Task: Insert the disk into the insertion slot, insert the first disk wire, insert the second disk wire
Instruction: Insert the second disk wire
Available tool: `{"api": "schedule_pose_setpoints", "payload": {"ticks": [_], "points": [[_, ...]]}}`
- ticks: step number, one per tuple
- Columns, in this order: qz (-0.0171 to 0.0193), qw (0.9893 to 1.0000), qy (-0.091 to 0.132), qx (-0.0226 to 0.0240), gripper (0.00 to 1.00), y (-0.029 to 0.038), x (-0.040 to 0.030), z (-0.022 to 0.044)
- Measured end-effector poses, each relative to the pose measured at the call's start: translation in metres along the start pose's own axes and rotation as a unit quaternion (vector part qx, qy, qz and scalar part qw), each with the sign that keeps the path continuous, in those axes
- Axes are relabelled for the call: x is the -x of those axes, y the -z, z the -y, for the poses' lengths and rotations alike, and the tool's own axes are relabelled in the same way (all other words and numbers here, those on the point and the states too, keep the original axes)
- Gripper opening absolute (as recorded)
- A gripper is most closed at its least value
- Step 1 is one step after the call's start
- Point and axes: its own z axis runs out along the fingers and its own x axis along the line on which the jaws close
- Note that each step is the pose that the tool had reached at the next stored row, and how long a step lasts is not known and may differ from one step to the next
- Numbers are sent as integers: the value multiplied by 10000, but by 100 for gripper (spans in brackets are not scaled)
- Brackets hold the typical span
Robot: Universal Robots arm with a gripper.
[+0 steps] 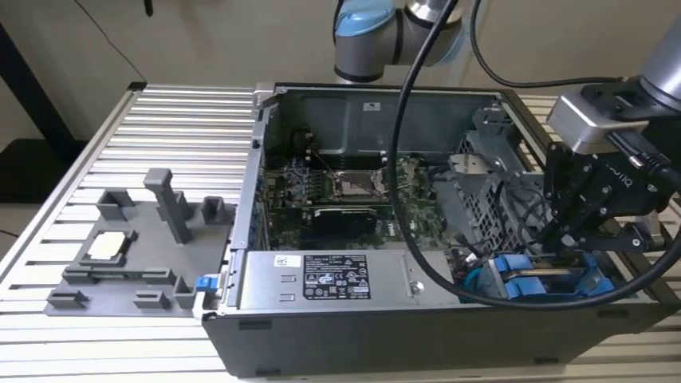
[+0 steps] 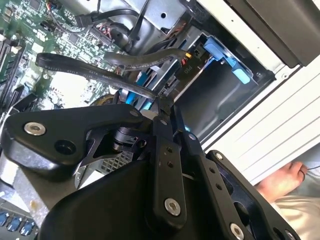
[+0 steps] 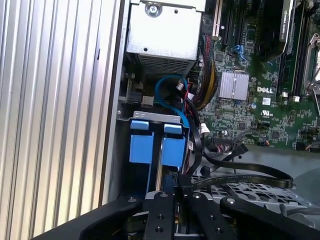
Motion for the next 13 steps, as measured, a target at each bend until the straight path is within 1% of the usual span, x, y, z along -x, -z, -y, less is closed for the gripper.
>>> {"api": "schedule_pose_setpoints", "payload": {"ticks": [3, 8, 13], "points": [[1, 10000, -15, -1, 16, -3, 0, 6], [9, 10000, -42, -2, 16, -40, -6, 42], [9, 10000, -67, -2, 16, -46, -6, 44]]}}
